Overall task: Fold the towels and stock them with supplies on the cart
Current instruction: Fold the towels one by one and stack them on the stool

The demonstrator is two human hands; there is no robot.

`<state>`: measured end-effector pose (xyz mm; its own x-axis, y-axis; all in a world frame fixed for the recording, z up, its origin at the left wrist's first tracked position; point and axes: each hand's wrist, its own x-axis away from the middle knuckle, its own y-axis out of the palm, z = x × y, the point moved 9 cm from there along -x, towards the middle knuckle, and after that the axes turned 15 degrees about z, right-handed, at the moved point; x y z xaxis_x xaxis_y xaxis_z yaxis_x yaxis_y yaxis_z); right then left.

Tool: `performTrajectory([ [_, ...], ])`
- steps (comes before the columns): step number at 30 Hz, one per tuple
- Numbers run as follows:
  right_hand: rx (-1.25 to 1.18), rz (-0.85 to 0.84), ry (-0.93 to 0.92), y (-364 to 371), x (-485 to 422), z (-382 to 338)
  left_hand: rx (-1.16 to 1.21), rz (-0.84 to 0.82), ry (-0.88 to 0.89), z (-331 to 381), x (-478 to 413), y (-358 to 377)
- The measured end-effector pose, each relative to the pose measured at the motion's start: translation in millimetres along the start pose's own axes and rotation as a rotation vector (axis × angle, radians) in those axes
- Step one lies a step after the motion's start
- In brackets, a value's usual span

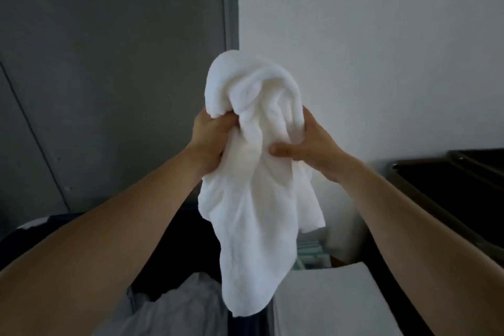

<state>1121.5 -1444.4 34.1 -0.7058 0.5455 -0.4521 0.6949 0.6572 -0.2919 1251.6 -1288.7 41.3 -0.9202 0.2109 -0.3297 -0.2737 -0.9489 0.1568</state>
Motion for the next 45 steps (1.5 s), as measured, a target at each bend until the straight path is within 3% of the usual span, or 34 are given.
performTrajectory([
  [4,0.132,-0.008,0.259,-68,20,48,0.137,-0.037,-0.082,2,9,45],
  [8,0.115,0.345,0.315,-138,43,81,0.081,-0.214,-0.094,-40,35,94],
  [11,0.238,0.423,0.323,-169,63,102,-0.174,-0.391,-0.053,-107,69,111],
  [13,0.262,0.404,0.328,-179,76,125,-0.435,-0.63,-0.018,-170,101,116],
  [17,0.474,0.109,0.335,-158,99,182,-1.079,-1.195,-0.258,-280,177,99],
  [19,0.532,0.017,0.328,-149,103,205,-1.225,-1.288,-0.317,-281,190,102],
  [26,0.404,-0.128,0.148,-140,76,190,-0.688,-1.054,-0.173,-199,214,205],
  [30,0.224,-0.167,0.15,-158,67,168,-0.555,-0.65,-0.203,-165,200,226],
  [36,0.06,-0.551,0.438,-191,104,184,-0.124,-0.117,-0.402,-88,131,174],
  [38,-0.072,-0.469,0.476,-197,102,173,-0.226,-0.167,-0.352,-76,129,165],
  [41,-0.212,-0.309,0.459,-203,90,148,-0.401,-0.504,-0.309,-78,155,169],
  [45,-0.042,-0.324,0.356,-183,88,123,-0.505,-0.708,-0.256,-78,180,176],
])
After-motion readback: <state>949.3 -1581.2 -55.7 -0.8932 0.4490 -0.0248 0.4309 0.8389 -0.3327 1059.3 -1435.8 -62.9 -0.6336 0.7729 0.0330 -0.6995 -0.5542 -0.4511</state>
